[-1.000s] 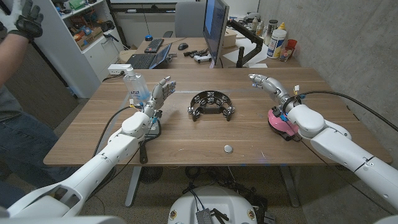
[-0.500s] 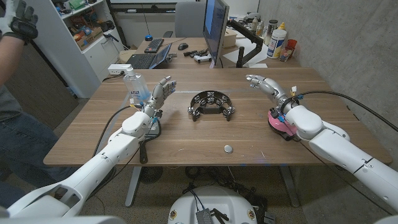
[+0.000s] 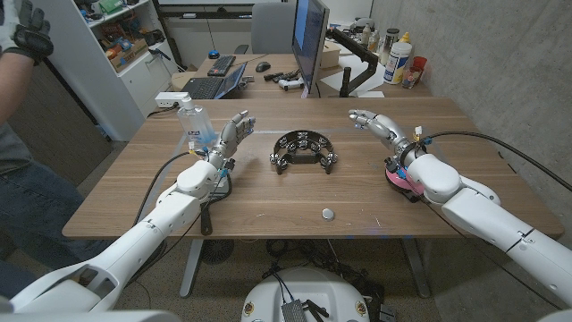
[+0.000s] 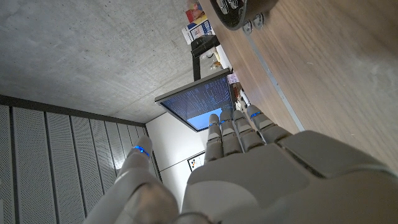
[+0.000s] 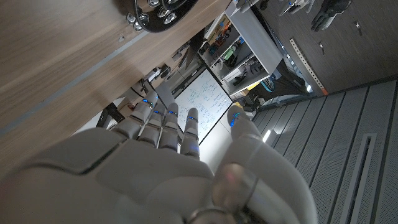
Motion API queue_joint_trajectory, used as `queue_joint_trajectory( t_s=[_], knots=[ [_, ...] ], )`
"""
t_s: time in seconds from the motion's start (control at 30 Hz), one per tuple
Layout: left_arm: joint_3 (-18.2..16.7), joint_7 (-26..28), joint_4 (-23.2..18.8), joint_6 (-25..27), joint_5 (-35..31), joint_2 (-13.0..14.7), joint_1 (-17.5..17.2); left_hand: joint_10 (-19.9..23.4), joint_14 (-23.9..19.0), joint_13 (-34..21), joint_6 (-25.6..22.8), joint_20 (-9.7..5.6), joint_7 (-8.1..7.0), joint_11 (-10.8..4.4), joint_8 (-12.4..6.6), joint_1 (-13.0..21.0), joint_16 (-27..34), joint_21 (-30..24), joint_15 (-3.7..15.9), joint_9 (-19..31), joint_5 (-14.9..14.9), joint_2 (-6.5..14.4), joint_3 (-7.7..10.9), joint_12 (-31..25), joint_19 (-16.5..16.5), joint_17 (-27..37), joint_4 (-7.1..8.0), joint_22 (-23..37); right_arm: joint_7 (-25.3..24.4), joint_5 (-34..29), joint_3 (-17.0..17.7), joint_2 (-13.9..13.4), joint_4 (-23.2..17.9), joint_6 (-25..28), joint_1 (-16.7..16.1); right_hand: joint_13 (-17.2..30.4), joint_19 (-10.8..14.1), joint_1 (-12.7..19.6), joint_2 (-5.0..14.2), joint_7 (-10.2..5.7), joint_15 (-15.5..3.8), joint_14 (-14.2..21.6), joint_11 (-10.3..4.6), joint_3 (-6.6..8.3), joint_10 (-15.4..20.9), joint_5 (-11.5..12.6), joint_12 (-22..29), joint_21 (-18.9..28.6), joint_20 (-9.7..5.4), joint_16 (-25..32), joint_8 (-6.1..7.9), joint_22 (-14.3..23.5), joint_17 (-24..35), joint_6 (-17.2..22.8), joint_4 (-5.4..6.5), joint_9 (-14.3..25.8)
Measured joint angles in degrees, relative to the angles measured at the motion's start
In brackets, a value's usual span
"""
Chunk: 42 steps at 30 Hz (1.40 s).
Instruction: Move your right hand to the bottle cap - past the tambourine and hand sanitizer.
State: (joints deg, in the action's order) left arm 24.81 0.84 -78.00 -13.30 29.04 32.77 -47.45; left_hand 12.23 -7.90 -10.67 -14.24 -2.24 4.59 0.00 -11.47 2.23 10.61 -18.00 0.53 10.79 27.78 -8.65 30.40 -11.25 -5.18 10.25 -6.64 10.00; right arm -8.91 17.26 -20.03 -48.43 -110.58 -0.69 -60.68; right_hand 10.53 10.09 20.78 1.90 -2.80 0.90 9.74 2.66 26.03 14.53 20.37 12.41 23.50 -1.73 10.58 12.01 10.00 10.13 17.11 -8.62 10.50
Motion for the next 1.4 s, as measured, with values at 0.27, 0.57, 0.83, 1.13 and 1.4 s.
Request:
queue_joint_trajectory(
  t_s=[0.27, 0.57, 0.83, 1.13, 1.4],
  knots=[
    [0.2, 0.2, 0.0, 0.2, -0.2, 0.0, 0.0, 0.0, 0.0, 0.0, 0.0, 0.0, 0.0, 0.0, 0.0, 0.0, 0.0, 0.2, 0.0, 0.0, 0.2, 0.0, -0.24, 0.0, 0.0, 0.0, -0.24, 0.0, 0.0, -1.4, -0.2, -0.2, -0.3, -0.6, -0.4, 0.0, 0.8, 0.3, -0.29, -0.4, -0.03, 0.7, 0.1, 0.0, 0.3, 0.0, 0.0, 0.0, -0.02, 0.0, -0.21, 0.0, 0.0, -0.2, 0.0, 0.0],
    [0.3, 0.4, -0.4, 0.4, -0.5, 0.0, 0.0, 0.0, 0.0, 0.0, 0.0, 0.0, 0.0, 0.0, 0.0, 0.2, 0.0, 0.4, 0.0, 0.0, 0.2, 0.2, -0.24, 0.0, 0.0, 0.0, -0.23, 0.0, -1.1, -3.2, -0.3, -0.1, -1.2, -1.1, -1.4, 0.0, 2.3, 0.8, -0.84, -0.8, -0.5, 1.5, -0.6, -0.01, 1.1, 0.4, 0.4, 0.0, -0.63, 0.2, -0.21, -0.1, 0.0, 0.2, -0.46, 0.0],
    [0.4, 0.5, -0.6, 0.4, -0.6, 0.0, 0.1, 0.0, 0.0, 0.0, 0.0, 0.0, 0.0, 0.0, 0.0, 0.2, 0.0, 0.7, 0.0, 0.0, 0.2, 0.2, -0.4, 0.0, 0.0, 0.0, -0.07, 0.0, -1.7, -4.5, -0.5, -0.1, -2.3, -0.6, -2.2, 0.0, 3.0, 1.5, -1.5, -1.11, -0.61, 2.1, -0.9, -0.01, 1.4, 0.4, 0.4, 0.0, -0.52, 0.2, -0.21, -0.1, 0.0, 0.5, -0.95, 0.0],
    [0.4, 0.5, -1.1, 0.4, -0.7, 0.1, 0.1, 0.0, 0.0, 0.0, 0.0, 0.0, 0.0, 0.0, 0.0, 0.2, 0.0, 0.7, 0.0, 0.0, 0.2, 0.2, -0.39, 0.0, 0.0, 0.0, -0.08, 0.0, -2.1, -6.0, -1.0, -0.2, -3.7, 1.1, -2.5, 0.0, 3.9, 2.1, -2.11, -1.41, -0.61, 2.7, -1.21, -0.01, 1.7, 0.8, 0.4, 0.0, -0.41, 0.2, -0.21, -0.1, 0.0, 0.2, -0.94, 0.0],
    [0.4, 0.4, -1.4, 0.5, -0.8, 0.3, -0.2, 0.0, 0.0, 0.0, 0.0, 0.0, 0.0, 0.0, 0.0, 0.2, 0.0, 0.7, 0.0, 0.0, 0.2, 0.2, -0.78, 0.0, 0.0, 0.0, -0.15, 0.0, -2.3, -7.3, -1.6, -0.2, -4.5, 1.9, -2.6, 0.0, 6.2, 2.9, -2.86, -1.72, -1.02, 4.2, -1.43, 0.23, 2.3, 1.1, 0.4, 0.0, -0.16, 0.5, -0.21, -0.1, 0.0, 0.5, -1.18, 0.0]
  ],
)
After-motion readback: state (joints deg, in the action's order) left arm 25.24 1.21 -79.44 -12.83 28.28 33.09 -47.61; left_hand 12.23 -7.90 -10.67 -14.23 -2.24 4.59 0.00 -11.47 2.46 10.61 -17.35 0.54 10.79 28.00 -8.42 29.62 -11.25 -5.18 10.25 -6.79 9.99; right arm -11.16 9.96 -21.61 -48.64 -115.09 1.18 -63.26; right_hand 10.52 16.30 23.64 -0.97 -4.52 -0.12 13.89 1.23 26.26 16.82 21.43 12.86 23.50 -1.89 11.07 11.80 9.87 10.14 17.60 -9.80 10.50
